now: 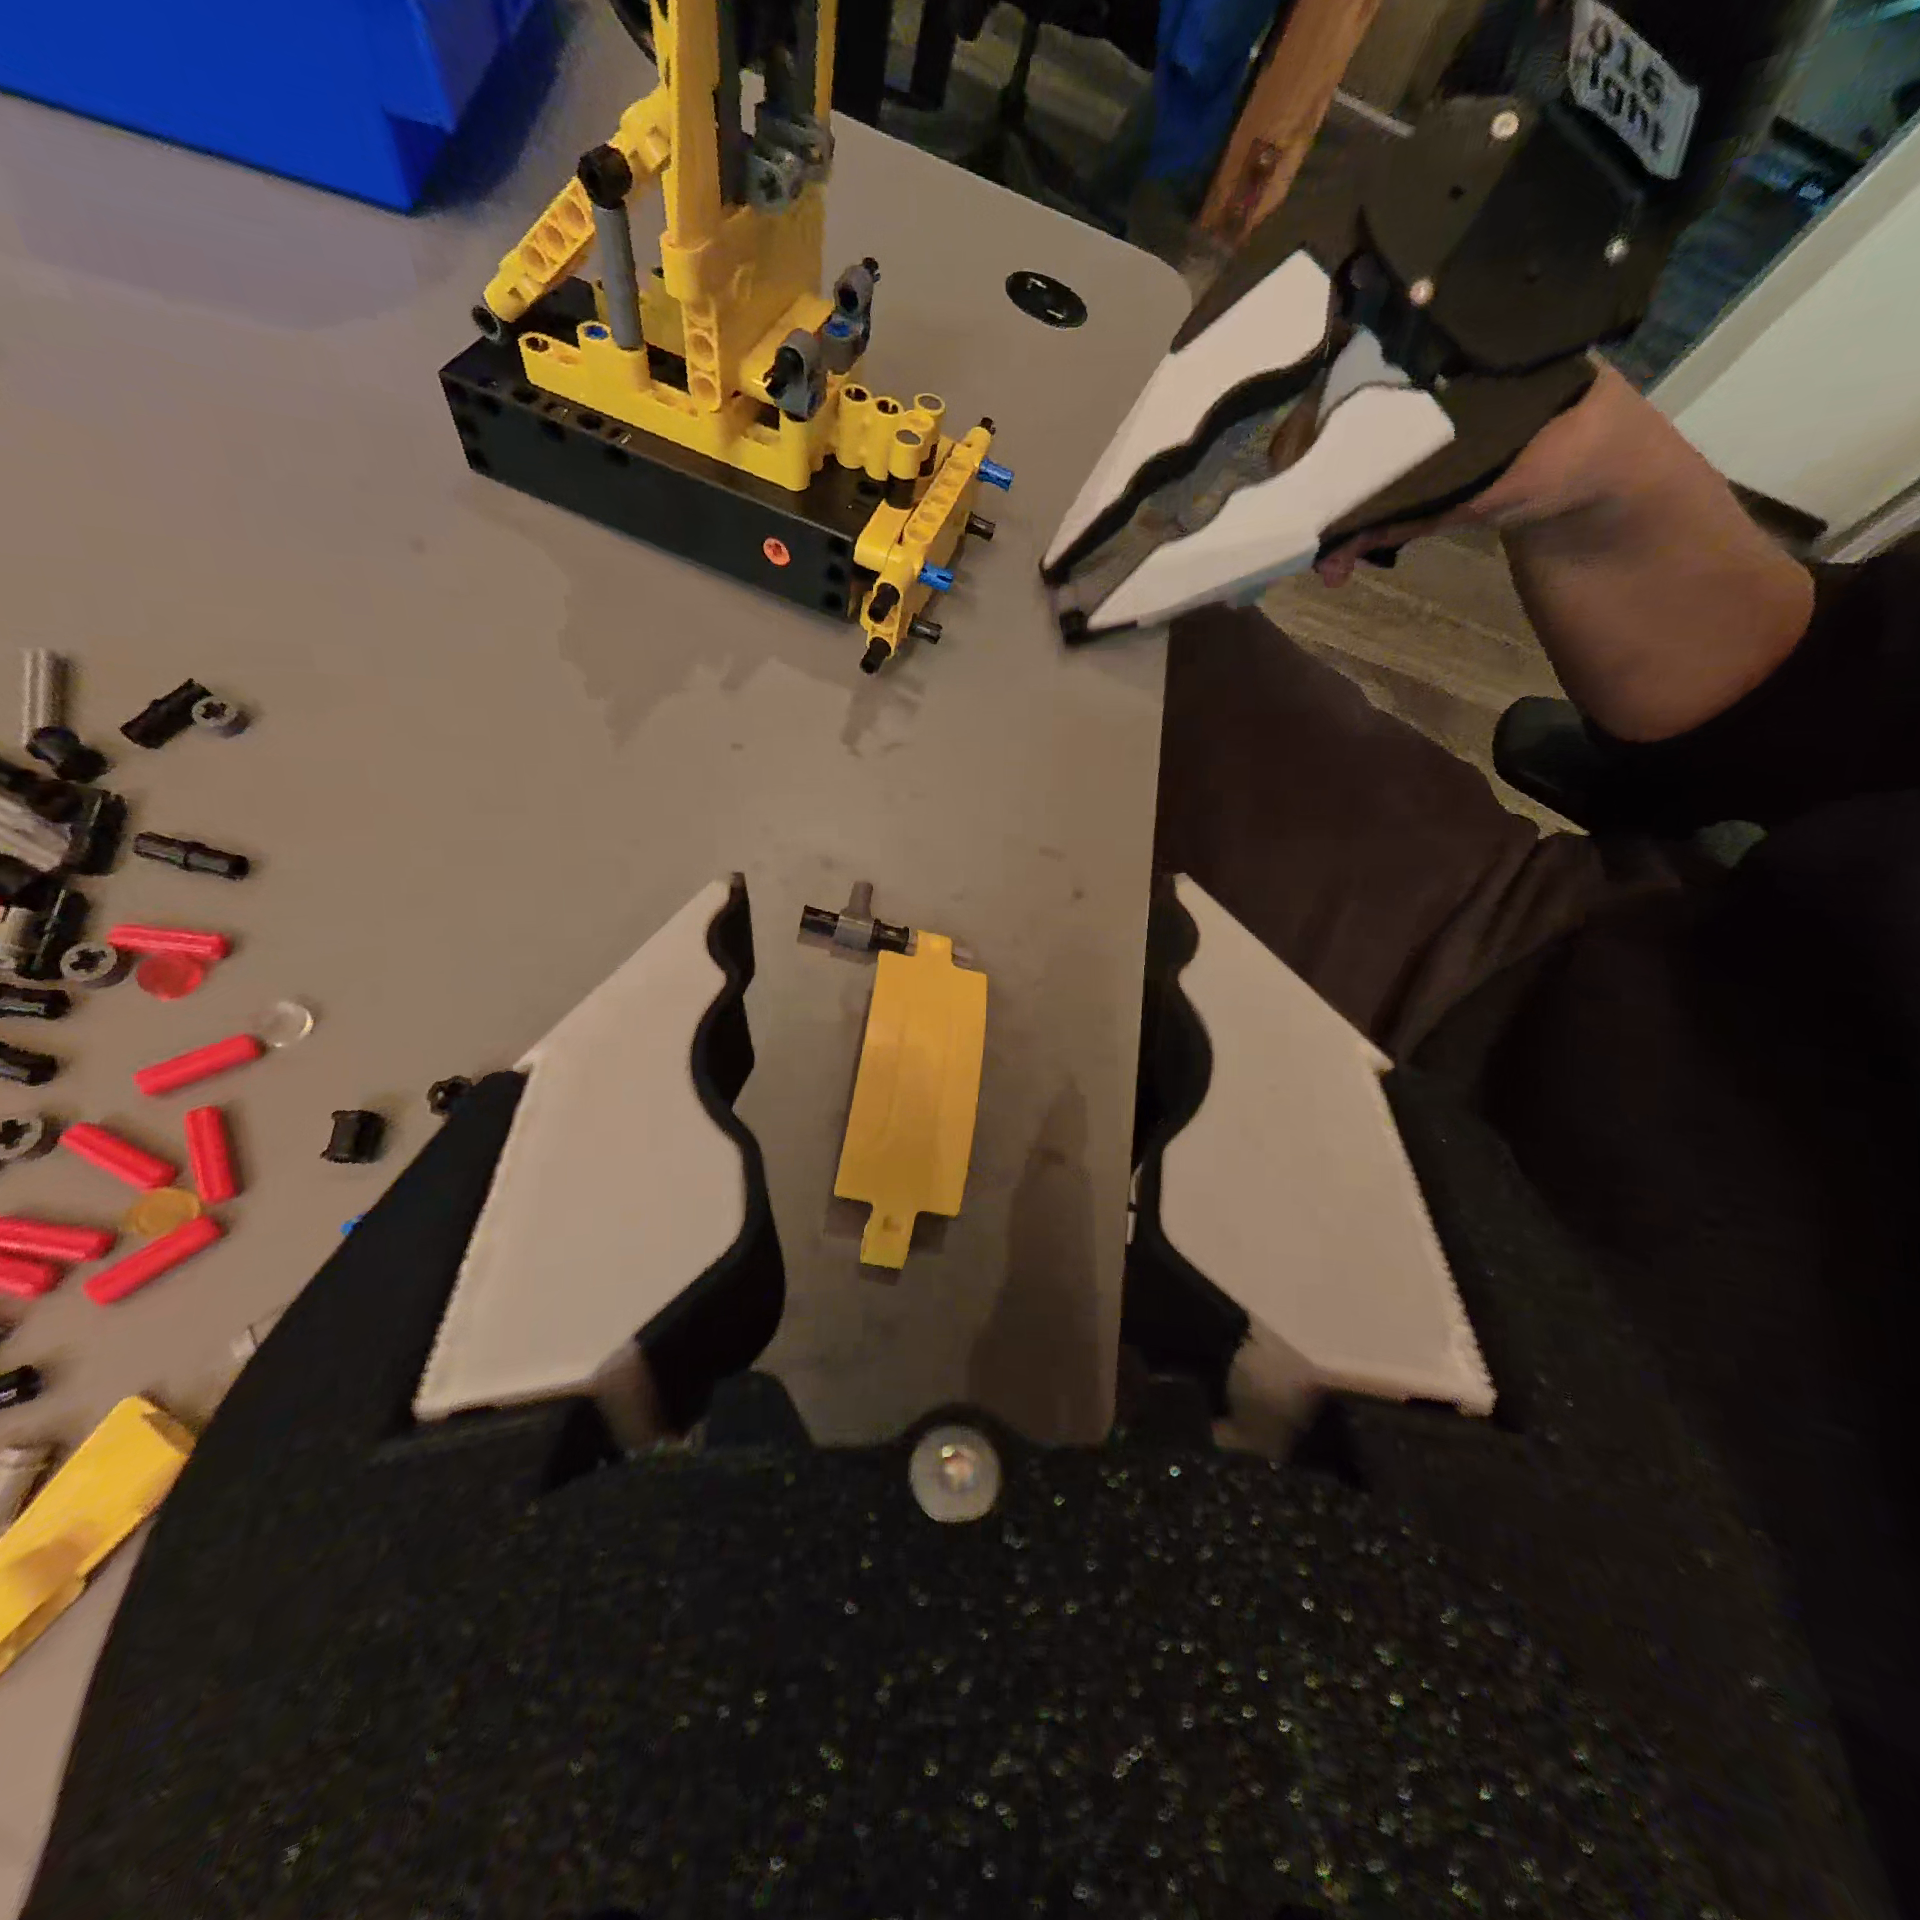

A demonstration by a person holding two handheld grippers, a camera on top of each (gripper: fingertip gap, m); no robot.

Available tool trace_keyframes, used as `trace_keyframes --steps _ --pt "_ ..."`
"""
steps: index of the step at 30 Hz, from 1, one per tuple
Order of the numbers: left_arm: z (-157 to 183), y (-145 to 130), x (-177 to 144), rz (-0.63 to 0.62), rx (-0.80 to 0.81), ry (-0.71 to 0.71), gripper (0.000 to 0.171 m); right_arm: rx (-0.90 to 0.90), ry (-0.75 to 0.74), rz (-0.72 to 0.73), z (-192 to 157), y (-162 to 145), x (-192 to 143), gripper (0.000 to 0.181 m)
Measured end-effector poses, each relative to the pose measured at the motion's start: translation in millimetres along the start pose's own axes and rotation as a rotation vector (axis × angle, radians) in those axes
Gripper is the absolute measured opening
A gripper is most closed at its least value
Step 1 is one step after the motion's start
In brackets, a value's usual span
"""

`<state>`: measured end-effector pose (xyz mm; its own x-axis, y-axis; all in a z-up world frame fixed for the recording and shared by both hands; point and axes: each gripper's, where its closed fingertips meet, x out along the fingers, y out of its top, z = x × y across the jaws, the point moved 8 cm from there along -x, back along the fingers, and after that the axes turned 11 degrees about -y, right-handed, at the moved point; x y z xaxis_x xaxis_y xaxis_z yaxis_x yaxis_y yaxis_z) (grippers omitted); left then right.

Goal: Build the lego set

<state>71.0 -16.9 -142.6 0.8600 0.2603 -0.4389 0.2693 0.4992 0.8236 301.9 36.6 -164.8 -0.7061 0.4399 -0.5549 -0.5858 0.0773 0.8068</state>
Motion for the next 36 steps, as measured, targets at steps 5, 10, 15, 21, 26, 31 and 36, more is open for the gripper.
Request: trace_keyframes --steps 5,10,15,21,26,31,36 --pt "-1.6 -5.8 3.2 -0.068 -0.002 0.021 0.077 -0.332 -0.049 0.091 -38.5 27.7 18.7 0.017" --pt "-4.0 -9.7 10.3 -0.137 -0.013 0.042 0.077 -0.849 -0.3 0.116 -66.5 43.4 35.1 0.017" --pt "-2.7 -7.3 5.5 -0.087 -0.004 0.034 0.077 -1.03 -0.377 0.108 -79.3 39.2 38.1 0.018" --pt "-2.9 -6.6 3.5 -0.066 -0.009 0.025 0.076 -0.974 -0.32 0.121 -82.3 36.9 25.8 0.021" --pt "-1.1 -7.7 6.6 -0.096 0.015 0.041 0.076 -0.664 -0.214 0.15 -72.0 45.9 28.0 0.021" --pt "-1.8 -7.3 5.4 -0.084 0.005 0.033 0.076 -0.133 0.053 0.051 -54.0 52.1 40.5 0.028" --pt "-2.1 -8.0 6.8 -0.098 0.005 0.038 0.075 -0.072 0.134 0.012 -51.0 45.2 41.9 0.04"
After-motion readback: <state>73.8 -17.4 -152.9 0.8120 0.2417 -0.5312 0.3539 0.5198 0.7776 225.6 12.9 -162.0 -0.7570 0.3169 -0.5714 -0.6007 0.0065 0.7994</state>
